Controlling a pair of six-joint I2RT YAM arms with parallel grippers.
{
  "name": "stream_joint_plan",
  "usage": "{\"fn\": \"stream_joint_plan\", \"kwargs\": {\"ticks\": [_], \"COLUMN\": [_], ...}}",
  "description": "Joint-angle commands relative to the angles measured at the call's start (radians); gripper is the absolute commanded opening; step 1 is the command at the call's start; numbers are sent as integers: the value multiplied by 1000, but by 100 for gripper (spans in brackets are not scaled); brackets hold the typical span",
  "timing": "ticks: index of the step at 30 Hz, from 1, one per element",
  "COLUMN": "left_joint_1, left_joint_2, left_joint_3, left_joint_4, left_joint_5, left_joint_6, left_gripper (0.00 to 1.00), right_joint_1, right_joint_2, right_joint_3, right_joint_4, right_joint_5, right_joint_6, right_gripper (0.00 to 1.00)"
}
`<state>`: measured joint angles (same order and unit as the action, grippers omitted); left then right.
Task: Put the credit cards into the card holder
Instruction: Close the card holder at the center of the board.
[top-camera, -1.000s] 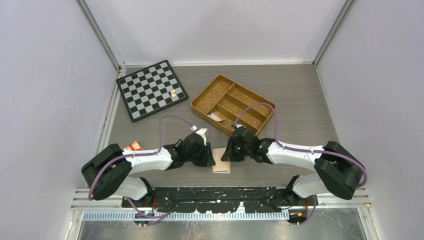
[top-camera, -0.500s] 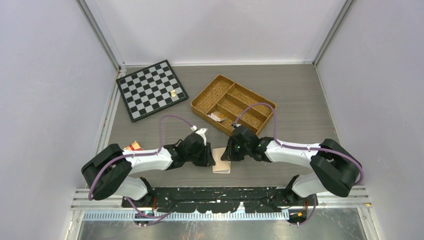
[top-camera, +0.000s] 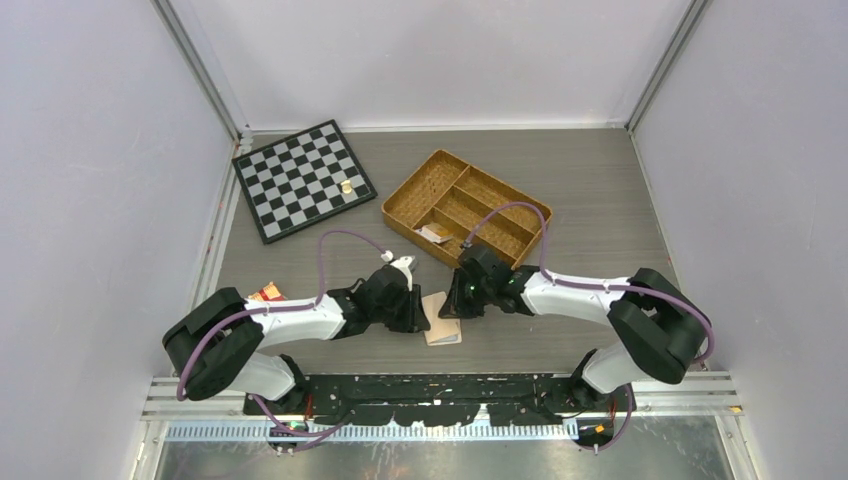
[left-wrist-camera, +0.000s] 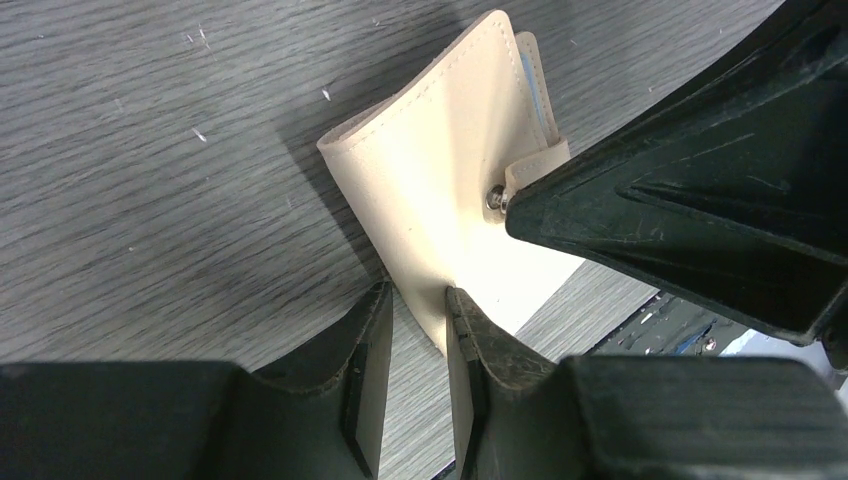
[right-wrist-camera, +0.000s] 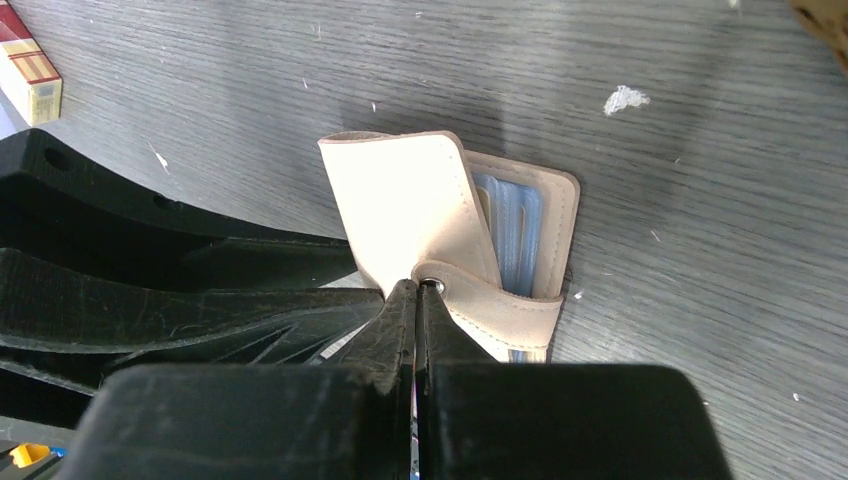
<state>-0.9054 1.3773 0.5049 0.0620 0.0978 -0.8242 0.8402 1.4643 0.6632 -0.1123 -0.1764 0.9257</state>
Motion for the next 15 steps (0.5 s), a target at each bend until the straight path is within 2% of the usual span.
{"fn": "stream_joint_plan", "kwargs": {"ticks": [1,15], "left_joint_1": [-1,-1], "left_joint_2": [16,32], "left_joint_3": [15,15], "left_joint_4": [-50,-34], "left_joint_5": [-46,-38], "left_joint_6": [36,43], "left_gripper": [28,28], "right_joint_1": [-4,-6], "right_joint_2": [66,161], "right_joint_3": [8,80], "right_joint_4": [-86,-178], "right_joint_5": [86,104], "right_joint_6": [4,0], "right_gripper": [0,0]}}
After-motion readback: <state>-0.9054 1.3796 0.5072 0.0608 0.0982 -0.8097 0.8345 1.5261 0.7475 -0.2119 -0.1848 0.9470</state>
